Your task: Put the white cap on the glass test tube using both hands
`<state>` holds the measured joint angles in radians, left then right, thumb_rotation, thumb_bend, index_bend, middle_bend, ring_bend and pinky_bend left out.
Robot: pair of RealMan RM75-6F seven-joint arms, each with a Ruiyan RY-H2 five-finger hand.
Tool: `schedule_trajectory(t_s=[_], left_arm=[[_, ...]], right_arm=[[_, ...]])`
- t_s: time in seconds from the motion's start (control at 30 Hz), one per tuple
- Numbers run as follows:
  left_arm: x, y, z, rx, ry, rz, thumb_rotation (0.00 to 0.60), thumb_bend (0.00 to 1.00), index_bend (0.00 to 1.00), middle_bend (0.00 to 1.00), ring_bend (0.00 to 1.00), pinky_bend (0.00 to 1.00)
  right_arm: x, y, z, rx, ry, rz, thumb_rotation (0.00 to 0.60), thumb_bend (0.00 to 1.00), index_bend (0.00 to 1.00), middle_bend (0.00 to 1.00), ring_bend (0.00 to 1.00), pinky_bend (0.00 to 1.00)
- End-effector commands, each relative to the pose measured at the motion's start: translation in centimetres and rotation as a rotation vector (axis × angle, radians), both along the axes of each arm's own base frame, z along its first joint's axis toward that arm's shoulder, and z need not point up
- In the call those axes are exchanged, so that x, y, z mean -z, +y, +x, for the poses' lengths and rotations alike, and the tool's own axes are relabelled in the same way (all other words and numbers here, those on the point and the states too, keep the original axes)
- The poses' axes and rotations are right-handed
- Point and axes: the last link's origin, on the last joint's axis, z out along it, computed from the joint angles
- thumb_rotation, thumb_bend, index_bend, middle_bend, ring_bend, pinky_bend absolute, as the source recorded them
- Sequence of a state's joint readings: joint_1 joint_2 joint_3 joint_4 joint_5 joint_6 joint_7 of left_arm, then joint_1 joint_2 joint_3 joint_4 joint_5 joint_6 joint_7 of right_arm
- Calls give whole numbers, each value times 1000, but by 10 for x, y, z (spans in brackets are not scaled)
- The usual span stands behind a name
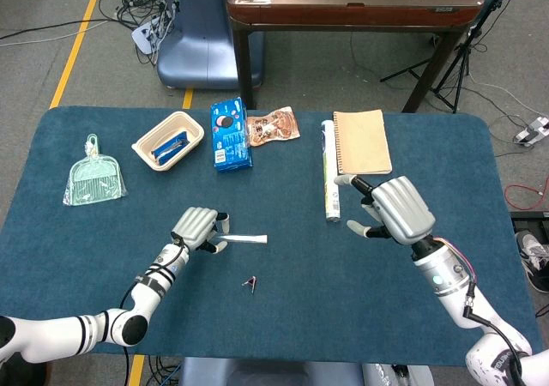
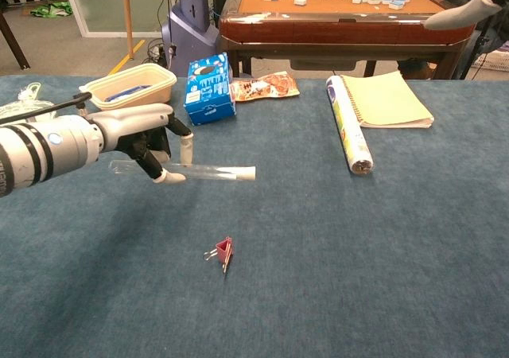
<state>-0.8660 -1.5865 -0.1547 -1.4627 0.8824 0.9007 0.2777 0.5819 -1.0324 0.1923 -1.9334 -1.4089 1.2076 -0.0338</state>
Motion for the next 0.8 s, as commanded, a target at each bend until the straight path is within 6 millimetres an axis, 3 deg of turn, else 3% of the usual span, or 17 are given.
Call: schedule_trajectory(t_s=[0.03, 0.57, 0.8], left_arm=[[7, 1, 0, 6, 21, 11, 600, 259, 641, 1000, 979, 1000], [26, 3, -3, -15, 69, 0, 600, 259, 571, 1000, 958, 1000], [26, 1, -5, -20, 96, -3, 600, 259, 430, 1000, 949, 1000]], right_arm=[[-1, 0, -3, 9, 0, -3, 600, 161, 293, 1000, 1000, 1000], [4, -2, -14, 41, -13, 8, 600, 161, 293, 1000, 1000, 1000], [6, -1, -14, 43, -38, 11, 600, 161, 293, 1000, 1000, 1000]])
